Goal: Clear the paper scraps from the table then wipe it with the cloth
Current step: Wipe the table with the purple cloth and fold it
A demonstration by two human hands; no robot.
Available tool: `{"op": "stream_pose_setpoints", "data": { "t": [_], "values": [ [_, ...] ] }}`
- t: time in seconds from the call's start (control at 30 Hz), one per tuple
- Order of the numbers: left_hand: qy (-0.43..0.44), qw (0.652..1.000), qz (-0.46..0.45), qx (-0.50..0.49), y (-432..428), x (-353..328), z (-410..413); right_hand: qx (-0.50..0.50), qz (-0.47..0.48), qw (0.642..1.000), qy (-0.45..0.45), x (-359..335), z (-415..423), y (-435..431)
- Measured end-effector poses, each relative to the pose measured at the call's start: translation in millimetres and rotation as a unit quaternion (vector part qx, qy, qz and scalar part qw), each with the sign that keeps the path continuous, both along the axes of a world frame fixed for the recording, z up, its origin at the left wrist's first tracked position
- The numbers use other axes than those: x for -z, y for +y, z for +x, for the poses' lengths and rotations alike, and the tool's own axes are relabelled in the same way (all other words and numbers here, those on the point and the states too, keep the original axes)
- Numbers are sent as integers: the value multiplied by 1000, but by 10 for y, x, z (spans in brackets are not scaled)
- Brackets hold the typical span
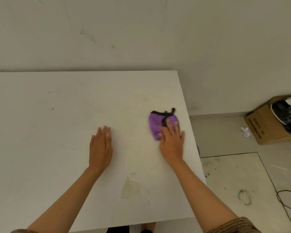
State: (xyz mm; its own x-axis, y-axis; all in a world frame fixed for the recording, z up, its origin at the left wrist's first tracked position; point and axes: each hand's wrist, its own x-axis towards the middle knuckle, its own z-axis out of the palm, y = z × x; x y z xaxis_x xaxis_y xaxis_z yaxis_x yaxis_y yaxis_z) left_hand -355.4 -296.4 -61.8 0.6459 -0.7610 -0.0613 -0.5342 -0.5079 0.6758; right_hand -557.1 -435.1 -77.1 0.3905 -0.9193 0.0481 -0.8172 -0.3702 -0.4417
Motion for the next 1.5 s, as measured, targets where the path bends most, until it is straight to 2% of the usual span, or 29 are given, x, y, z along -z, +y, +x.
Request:
{"op": "stream_pose_setpoints", "data": {
  "t": [0.07,0.17,0.23,0.3,0.43,0.5,0.57,0.67,0.73,0.8,0.87,0.93,1.03,1.17,1.3,1.5],
  "values": [
    [-23,999,18,27,11,23,-59,54,-15,998,-18,-11,-316,-197],
    [-63,995,41,69,29,47,-183,129,-11,987,-92,-153,-591,-394],
    [-86,991,53,87,19,51,-290,130,-43,983,-119,-262,-613,-378],
    [-100,988,60,97,-11,57,-399,67,-73,987,-122,-323,-512,-214],
    [-94,987,75,104,-93,76,-498,-175,-81,978,-79,-129,-257,422],
    [-89,987,73,108,-115,66,-480,-222,-67,971,-52,-13,-264,545],
    [-93,988,66,107,-115,32,-412,-176,-61,981,-55,15,-337,422],
    [-106,988,61,98,-85,-9,-191,18,-33,997,-74,-111,-448,68],
    [-102,990,60,77,-61,-12,5,141,0,987,-73,-210,-453,-115],
    [-93,993,60,50,-51,-6,200,188,-9,979,-77,-243,-295,-137],
    [-88,994,58,27,-67,1,391,129,-53,986,-89,-189,38,-3],
    [-85,995,50,10,-119,-3,553,-34,-89,991,-90,-104,475,284],
    [-64,998,26,-11,-242,-30,769,-266,-99,957,-67,18,1186,650],
    [-51,998,-2,-44,-435,-61,1067,-321,-21,947,5,-21,2145,495],
    [-54,998,-14,-42,-688,-92,1308,-252,0,961,116,-124,2758,-112],
    [-89,994,19,54,-1022,2,1347,-86,7,989,123,-104,2695,-776]
  ]
}}
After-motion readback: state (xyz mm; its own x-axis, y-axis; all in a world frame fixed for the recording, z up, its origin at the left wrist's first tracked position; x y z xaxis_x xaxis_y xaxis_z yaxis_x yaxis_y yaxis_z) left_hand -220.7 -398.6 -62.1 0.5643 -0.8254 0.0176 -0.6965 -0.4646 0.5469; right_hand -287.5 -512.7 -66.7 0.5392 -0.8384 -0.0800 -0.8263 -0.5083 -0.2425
